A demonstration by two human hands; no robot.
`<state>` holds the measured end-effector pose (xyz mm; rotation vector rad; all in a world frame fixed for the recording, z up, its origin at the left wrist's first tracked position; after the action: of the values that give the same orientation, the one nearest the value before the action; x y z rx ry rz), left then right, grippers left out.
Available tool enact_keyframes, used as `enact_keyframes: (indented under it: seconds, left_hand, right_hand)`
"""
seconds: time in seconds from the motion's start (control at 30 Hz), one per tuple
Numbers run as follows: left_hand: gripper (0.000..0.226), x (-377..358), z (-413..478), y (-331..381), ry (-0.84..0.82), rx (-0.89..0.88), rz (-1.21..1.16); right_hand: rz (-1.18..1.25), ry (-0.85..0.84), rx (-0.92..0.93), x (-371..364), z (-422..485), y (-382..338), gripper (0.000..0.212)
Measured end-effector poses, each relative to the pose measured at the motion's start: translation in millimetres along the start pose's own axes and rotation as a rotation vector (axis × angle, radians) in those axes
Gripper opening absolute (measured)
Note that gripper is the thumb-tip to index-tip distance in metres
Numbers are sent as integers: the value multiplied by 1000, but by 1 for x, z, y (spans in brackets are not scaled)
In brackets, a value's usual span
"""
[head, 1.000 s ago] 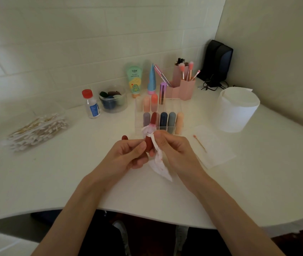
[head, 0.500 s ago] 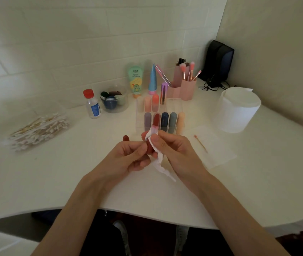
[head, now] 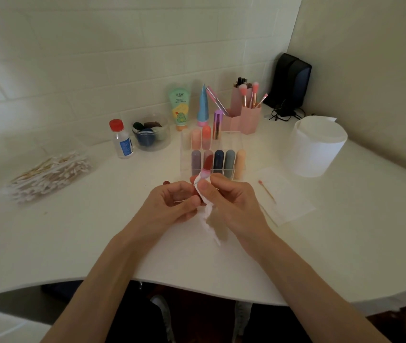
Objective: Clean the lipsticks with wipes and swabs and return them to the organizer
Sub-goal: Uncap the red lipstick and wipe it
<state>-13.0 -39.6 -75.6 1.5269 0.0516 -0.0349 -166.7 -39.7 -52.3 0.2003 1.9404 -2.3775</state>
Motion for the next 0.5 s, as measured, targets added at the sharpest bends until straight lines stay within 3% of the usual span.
enact_keyframes:
  seconds: [0.13, 0.4, 0.5]
  left_hand:
    - [37, -4, -1, -1, -112, 33, -42]
    - [17, 6, 2, 2, 127, -45, 3]
    - [25, 0, 0, 2, 53, -1, -47]
  right_hand:
    - [42, -21, -6, 2, 0, 3, 25]
    - [-84, -2, 93, 1, 3, 3, 22]
    - [-63, -7, 105, 4, 5, 0, 24]
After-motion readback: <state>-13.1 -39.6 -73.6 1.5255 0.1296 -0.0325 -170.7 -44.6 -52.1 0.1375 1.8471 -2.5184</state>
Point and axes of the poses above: each hand's wrist, its own z-axis towards the middle knuckle, its own x-axis out of the back of the hand, y = z × x, the point moved 5 cm from there along z, towards the middle knuckle, and after that the axes turned 15 degrees about y, right-handed, at the moved point
